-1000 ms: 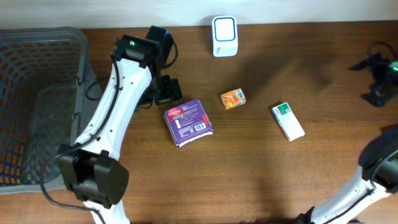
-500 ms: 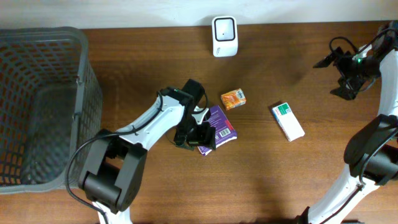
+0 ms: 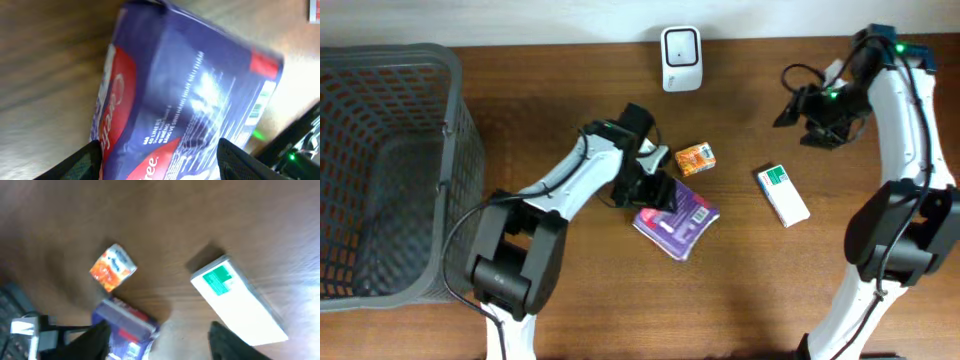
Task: Scan the item barcode
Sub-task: 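Reach the left gripper to the purple pad pack and grasp it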
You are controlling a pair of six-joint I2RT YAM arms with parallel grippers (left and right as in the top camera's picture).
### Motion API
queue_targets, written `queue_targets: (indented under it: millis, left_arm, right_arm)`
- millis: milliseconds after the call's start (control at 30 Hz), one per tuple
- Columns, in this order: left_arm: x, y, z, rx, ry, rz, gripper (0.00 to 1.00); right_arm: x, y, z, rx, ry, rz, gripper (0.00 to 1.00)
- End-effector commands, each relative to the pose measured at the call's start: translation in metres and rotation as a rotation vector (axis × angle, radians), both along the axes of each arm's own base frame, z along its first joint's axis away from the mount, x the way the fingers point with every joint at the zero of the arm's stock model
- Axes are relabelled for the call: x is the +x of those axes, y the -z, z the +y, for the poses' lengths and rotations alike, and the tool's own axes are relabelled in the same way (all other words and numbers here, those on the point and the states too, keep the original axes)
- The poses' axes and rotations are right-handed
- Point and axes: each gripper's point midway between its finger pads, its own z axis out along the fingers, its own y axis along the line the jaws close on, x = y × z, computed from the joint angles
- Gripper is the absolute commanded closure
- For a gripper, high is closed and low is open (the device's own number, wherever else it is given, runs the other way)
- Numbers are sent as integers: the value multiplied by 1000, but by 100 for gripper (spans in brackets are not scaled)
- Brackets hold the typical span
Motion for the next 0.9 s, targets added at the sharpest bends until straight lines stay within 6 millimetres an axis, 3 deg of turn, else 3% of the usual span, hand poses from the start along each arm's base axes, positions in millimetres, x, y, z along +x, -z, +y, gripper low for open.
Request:
queue_targets:
  millis: [0,67,167,233,300,400,467,500,567,633,733,767,800,867]
  left_arm:
    - [0,-2,-1,19,23,-12,25]
    - [21,-8,21,57,-35,-41,27]
    - [36,-3,63,143,-176,-5,36]
    - [35,-1,79,175,-215,25,22]
    - [37,2,94,238,-231,16,20]
    - [37,2,96,250,-231,10,13]
    - [36,2,97,254,-230,16,12]
    - [35,2,97,255,-229,19,10]
    - [34,2,97,256,-229,23,7]
    - [19,0,96,248,-219,89,7]
    - [-40,-18,92,207,-116,331,10]
    - [-45,-17,92,213,-111,346,11]
    - [-49,-12,88,208,-101,351,10]
    - [-60,3,58,80,-78,366,9]
  right_arm:
    - [-19,-9,38,-8,-236,-14,24]
    - [-38,-5,71,-1,-418,7,23]
    - [-39,4,116,-15,-645,-84,20]
    - [-51,14,135,-7,-741,-78,0]
    - [-73,39,148,13,-863,-42,2]
    - [-89,78,153,44,-952,-49,4]
    - [-103,94,162,133,-991,-71,5]
    - [-111,98,167,188,-1017,-86,13]
    - [-116,101,169,213,-1021,-90,21]
    - [-116,100,171,225,-1018,-93,30]
    - [-117,91,182,304,-994,-118,41]
    - [-117,86,188,345,-981,-132,42]
    - [-117,82,193,385,-967,-144,42]
    - [-117,81,194,390,-950,-133,42]
